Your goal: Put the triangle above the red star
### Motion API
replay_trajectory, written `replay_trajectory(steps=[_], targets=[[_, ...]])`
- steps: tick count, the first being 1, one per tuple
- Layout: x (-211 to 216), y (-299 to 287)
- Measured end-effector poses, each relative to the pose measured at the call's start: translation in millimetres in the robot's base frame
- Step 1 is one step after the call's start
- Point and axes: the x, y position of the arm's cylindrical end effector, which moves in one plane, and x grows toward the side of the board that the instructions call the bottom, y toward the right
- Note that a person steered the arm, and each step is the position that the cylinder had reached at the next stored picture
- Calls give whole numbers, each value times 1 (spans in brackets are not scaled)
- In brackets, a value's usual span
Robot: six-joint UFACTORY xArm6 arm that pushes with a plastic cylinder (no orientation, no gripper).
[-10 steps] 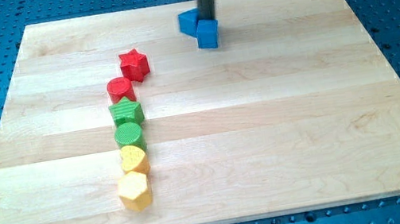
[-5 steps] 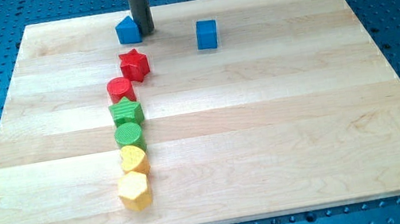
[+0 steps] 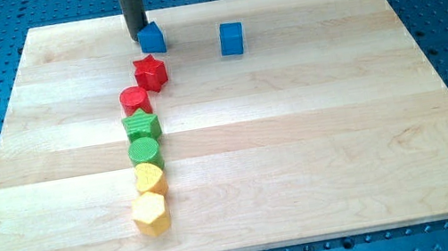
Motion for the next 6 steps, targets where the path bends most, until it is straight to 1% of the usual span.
replay_trajectory(steps=[1,2,5,6], targets=[[-11,13],[-10,17],[8,17],[21,16]])
